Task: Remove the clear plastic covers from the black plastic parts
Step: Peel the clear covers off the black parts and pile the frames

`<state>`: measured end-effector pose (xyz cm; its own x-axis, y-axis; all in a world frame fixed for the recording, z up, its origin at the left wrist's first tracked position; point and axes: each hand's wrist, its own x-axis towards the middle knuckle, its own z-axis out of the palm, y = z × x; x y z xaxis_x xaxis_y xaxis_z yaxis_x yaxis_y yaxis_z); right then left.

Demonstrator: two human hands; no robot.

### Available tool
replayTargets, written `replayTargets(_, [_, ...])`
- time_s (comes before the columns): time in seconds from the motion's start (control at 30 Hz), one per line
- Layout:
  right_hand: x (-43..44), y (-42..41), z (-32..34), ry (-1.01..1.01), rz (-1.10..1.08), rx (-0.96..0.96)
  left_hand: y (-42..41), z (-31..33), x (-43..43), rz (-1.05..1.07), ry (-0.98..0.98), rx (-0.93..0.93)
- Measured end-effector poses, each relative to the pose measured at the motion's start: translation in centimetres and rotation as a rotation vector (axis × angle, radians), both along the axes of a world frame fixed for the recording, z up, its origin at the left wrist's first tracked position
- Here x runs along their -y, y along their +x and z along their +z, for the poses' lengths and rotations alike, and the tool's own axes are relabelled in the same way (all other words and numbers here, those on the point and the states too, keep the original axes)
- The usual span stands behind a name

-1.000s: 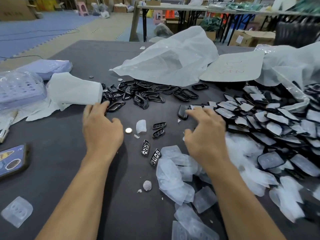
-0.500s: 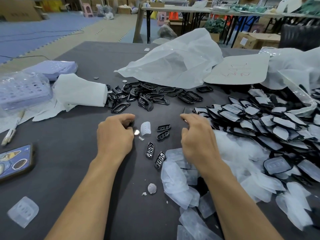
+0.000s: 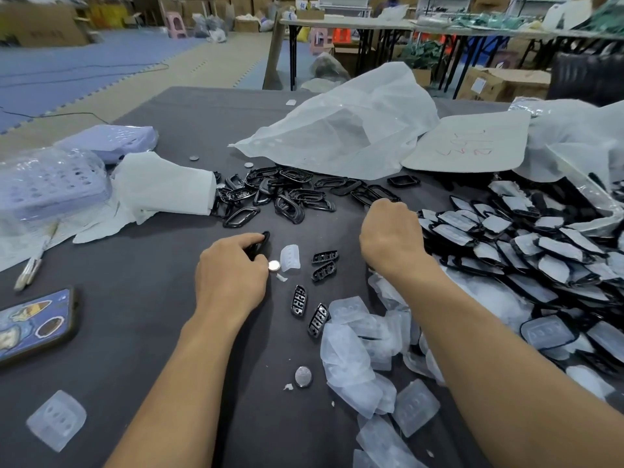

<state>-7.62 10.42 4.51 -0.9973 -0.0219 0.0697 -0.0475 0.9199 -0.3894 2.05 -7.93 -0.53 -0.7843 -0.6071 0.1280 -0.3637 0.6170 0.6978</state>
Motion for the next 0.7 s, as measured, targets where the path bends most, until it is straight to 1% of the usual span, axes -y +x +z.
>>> replayTargets(0.03, [-0.3,0.0,-0.1,-0.079,-0.021,0.003,0.0,0.0,0.0,0.000,0.001,0.000])
replayTargets(0.13, [-1.1,0.9,-0.4,-0.371,-0.057,0.096,-0.2,0.0,0.0,0.001,-0.007,0.010])
replayTargets(0.2, [-1.3,2.1,-0.7,-0.504,-0.050,0.107,-0.2,0.1,-0.2,-0.004,0.003,0.003])
replayTargets(0.3, [-1.6,3.3,-1.0,-0.625,-0.008,0.066,0.0,0.4,-0.5,-0.016,0.061,-0.035])
replayTargets(0.43, [-1.8,4.2,-1.6,-0.706,0.013,0.132,0.2,0.2,-0.9,-0.031,0.056,-0.044])
replayTargets(0.47, [-1.8,4.1,-1.6,-0.806,-0.021,0.167,0.2,0.1,-0.9,-0.029,0.041,-0.043])
replayTargets(0.53, [-1.7,3.6,-1.3,-1.160,-0.132,0.288,0.2,0.0,-0.8,-0.009,0.017,-0.047])
replayTargets(0.57, [-1.6,3.4,-1.0,-1.269,-0.173,0.342,0.2,0.0,-0.7,-0.003,0.009,-0.034])
replayTargets(0.6, [-1.5,3.3,-0.9,-1.283,-0.175,0.357,0.3,0.0,-0.6,-0.004,-0.001,-0.015])
replayTargets(0.63, [-1.3,3.3,-1.0,-1.222,-0.150,0.340,0.3,0.1,-0.6,-0.009,-0.009,-0.007])
replayTargets(0.67, [-1.1,3.3,-1.4,-1.107,-0.103,0.292,0.3,0.1,-0.6,-0.012,0.000,-0.019])
replayTargets(0.7, [-0.8,3.7,-1.6,-0.957,-0.048,0.233,0.3,0.2,-0.7,-0.009,0.048,-0.052])
